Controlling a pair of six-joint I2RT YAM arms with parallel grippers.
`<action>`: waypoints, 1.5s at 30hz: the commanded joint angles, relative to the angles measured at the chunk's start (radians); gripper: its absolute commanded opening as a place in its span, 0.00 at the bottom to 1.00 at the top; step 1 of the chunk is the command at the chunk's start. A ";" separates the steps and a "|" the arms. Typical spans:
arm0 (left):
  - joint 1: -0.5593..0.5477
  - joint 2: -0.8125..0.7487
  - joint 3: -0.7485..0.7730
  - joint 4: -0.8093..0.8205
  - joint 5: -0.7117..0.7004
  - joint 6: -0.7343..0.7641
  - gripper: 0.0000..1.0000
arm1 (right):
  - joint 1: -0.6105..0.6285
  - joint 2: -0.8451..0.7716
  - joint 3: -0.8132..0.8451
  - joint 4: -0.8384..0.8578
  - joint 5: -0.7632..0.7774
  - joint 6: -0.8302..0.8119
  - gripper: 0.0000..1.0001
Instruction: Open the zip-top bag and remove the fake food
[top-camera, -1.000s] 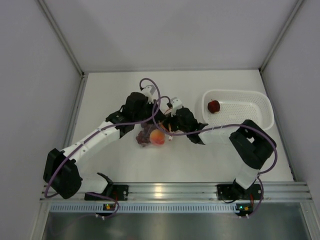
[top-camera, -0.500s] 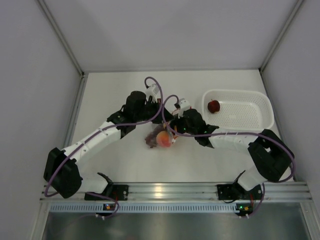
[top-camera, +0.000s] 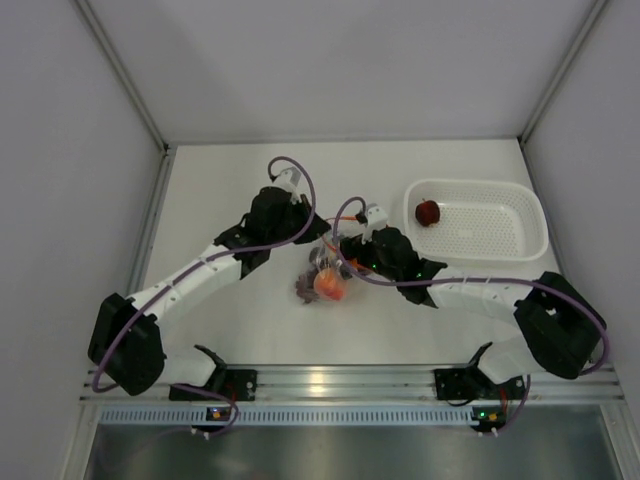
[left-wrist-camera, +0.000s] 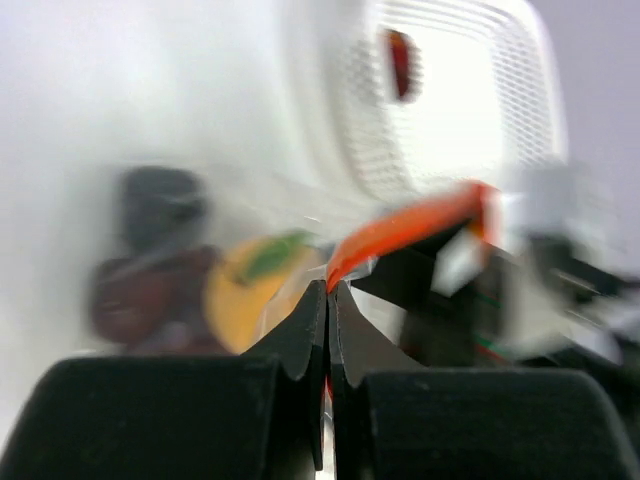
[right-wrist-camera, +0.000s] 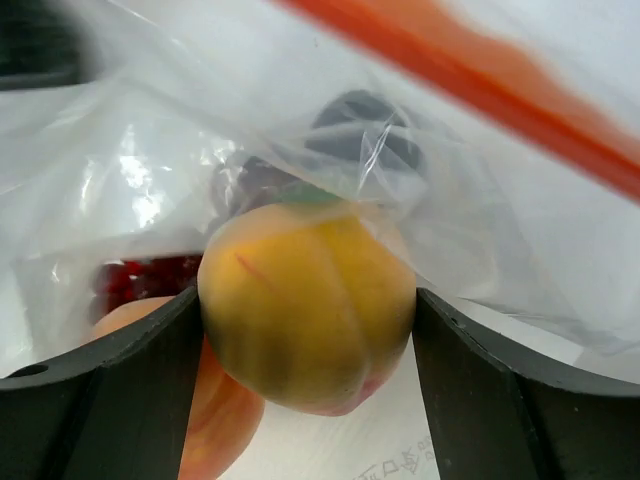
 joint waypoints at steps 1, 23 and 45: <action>0.054 0.017 -0.051 -0.088 -0.315 0.018 0.00 | 0.040 -0.088 0.002 0.107 0.018 0.028 0.29; -0.009 -0.035 -0.071 0.025 -0.071 0.098 0.00 | 0.061 -0.042 0.331 -0.146 -0.011 -0.199 0.29; -0.009 -0.060 -0.015 -0.064 -0.083 0.281 0.00 | 0.081 -0.057 0.468 -0.487 0.136 -0.147 0.26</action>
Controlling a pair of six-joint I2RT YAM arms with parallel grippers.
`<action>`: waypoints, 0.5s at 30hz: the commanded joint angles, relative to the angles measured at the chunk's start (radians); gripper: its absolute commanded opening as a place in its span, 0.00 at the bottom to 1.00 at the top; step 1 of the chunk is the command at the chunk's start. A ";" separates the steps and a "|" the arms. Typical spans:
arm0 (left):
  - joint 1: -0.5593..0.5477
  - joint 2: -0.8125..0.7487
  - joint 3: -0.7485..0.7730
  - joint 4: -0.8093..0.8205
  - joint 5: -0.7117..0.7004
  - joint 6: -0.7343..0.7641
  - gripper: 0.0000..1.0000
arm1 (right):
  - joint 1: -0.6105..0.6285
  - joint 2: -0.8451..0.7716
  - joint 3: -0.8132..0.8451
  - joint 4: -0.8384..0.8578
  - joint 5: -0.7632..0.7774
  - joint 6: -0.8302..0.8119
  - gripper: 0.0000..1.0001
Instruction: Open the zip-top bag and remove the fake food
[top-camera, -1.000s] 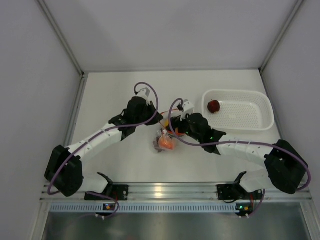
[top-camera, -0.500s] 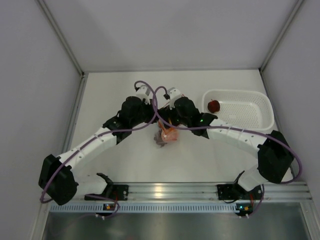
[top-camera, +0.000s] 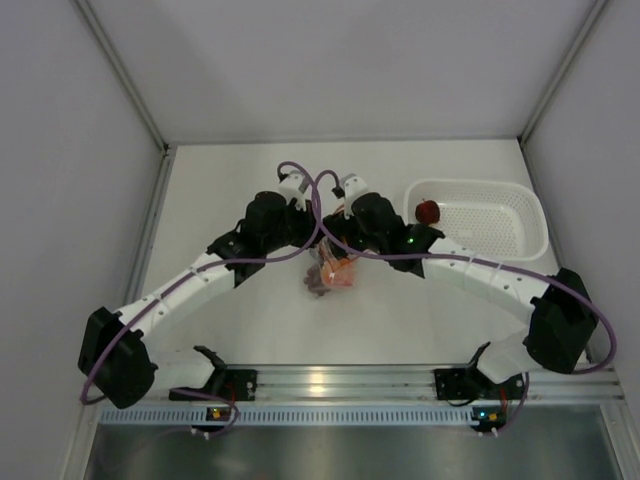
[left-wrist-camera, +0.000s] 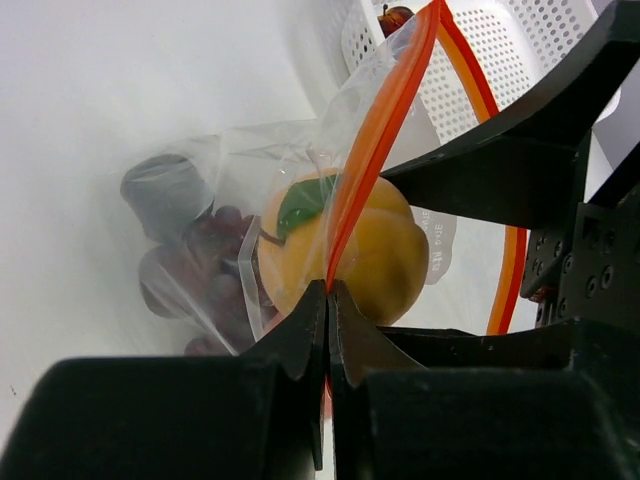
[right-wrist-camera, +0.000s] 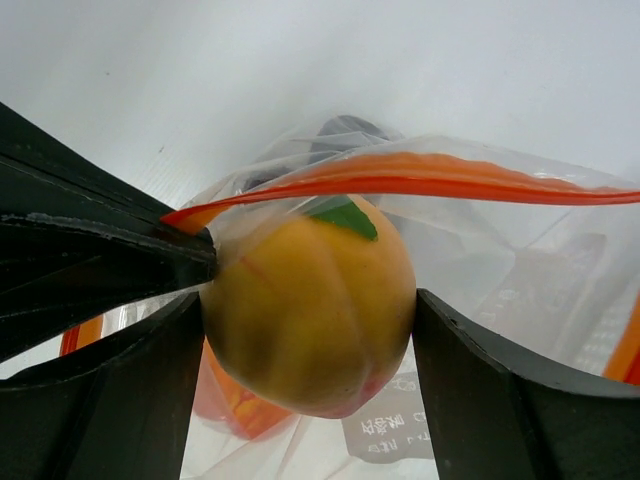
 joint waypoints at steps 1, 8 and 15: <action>-0.006 0.023 0.032 -0.028 -0.043 -0.008 0.00 | 0.019 -0.091 0.011 0.018 0.064 0.018 0.26; -0.006 0.066 0.036 -0.026 -0.122 -0.066 0.00 | 0.019 -0.196 -0.033 -0.005 0.045 0.024 0.26; -0.006 0.088 0.036 -0.028 -0.156 -0.099 0.00 | 0.018 -0.300 -0.047 -0.013 0.084 0.032 0.26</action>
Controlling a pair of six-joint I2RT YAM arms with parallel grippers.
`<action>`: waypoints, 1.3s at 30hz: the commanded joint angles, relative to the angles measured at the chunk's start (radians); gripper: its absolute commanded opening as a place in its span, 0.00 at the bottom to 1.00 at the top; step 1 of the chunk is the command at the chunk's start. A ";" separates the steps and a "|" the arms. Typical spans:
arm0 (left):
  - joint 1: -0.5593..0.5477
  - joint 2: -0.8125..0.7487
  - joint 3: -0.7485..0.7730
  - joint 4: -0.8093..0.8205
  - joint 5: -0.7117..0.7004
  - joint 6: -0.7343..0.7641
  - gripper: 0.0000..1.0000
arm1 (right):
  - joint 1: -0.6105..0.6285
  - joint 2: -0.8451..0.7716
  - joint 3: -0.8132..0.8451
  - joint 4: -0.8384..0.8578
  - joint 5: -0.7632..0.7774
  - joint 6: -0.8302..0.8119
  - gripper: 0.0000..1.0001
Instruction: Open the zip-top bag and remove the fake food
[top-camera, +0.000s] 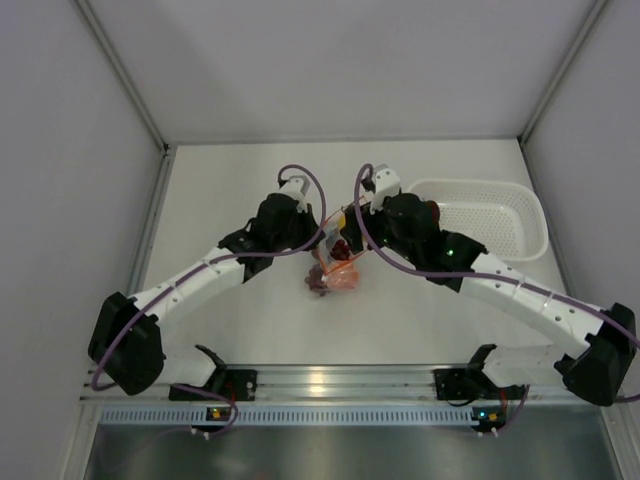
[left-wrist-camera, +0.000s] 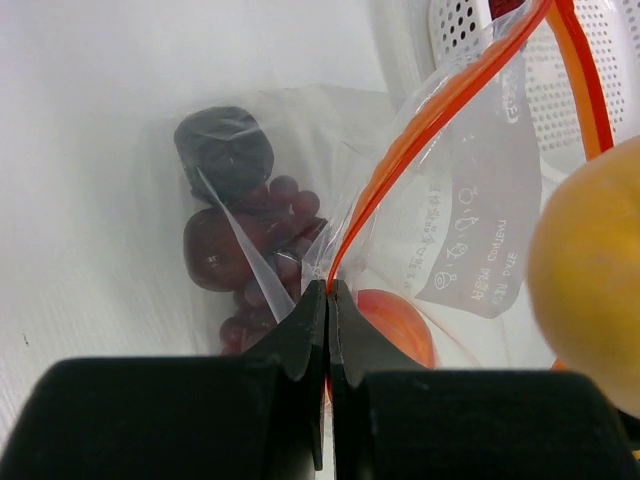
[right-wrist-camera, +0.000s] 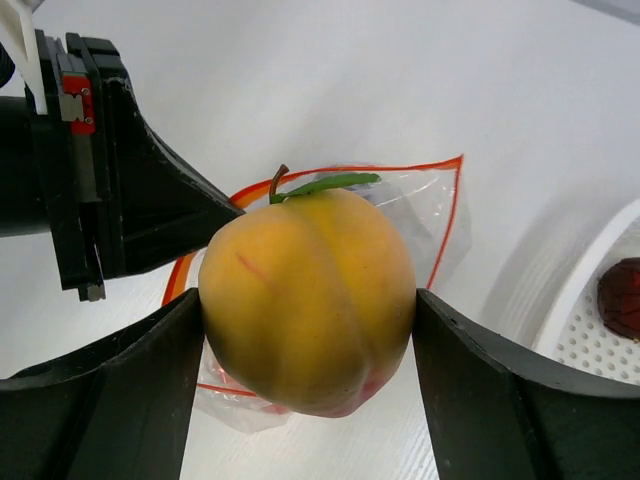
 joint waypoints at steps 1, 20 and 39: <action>-0.002 0.007 0.032 0.014 -0.054 -0.029 0.00 | 0.016 -0.094 -0.026 0.031 0.078 0.024 0.26; -0.002 -0.084 0.018 -0.024 -0.045 -0.046 0.00 | -0.662 0.043 -0.100 -0.064 0.043 0.163 0.31; -0.002 -0.127 0.073 -0.044 0.054 -0.044 0.00 | -0.722 0.004 -0.215 0.123 -0.323 0.191 0.93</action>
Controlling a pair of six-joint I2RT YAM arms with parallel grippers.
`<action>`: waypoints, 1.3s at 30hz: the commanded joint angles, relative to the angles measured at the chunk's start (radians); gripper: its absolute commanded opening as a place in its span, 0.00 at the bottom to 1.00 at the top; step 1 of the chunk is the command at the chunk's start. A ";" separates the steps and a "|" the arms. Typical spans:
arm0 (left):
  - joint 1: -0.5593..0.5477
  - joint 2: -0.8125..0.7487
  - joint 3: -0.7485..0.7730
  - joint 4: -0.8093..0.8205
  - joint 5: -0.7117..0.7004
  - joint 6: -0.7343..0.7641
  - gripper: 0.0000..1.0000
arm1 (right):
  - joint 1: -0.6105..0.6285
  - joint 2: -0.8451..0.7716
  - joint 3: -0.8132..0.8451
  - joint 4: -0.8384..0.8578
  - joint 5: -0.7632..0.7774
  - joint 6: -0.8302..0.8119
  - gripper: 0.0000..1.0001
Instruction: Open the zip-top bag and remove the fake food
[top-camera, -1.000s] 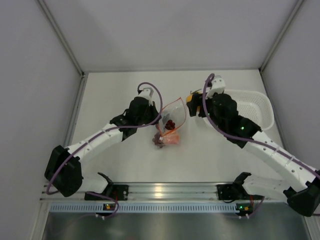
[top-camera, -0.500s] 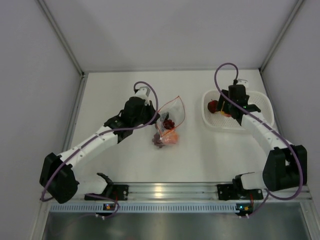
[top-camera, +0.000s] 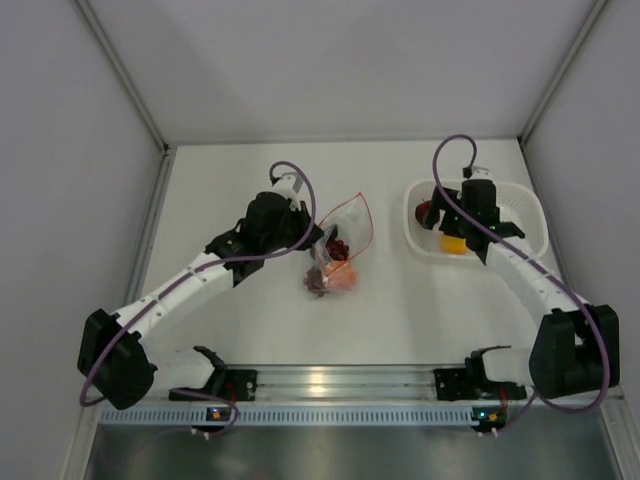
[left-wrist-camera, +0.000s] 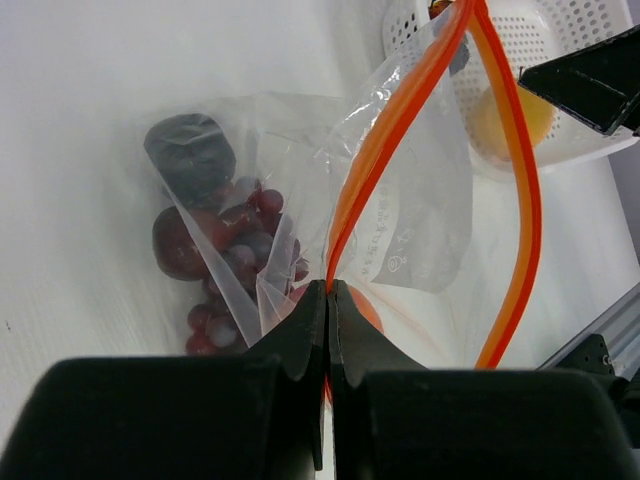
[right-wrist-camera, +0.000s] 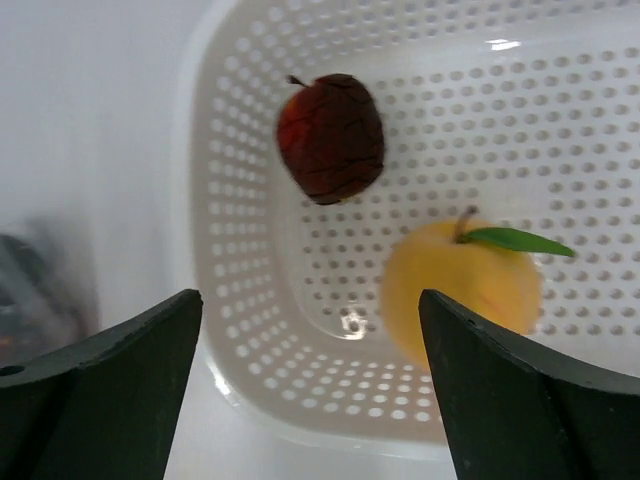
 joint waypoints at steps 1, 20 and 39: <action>-0.002 -0.037 0.068 0.015 0.046 -0.006 0.00 | -0.015 -0.061 0.006 0.124 -0.246 0.041 0.88; -0.065 -0.012 0.159 0.020 0.031 -0.084 0.00 | 0.585 -0.135 0.185 0.098 0.005 0.092 0.46; -0.102 -0.115 0.042 0.106 -0.118 -0.173 0.00 | 0.789 0.125 0.081 0.249 0.254 0.339 0.36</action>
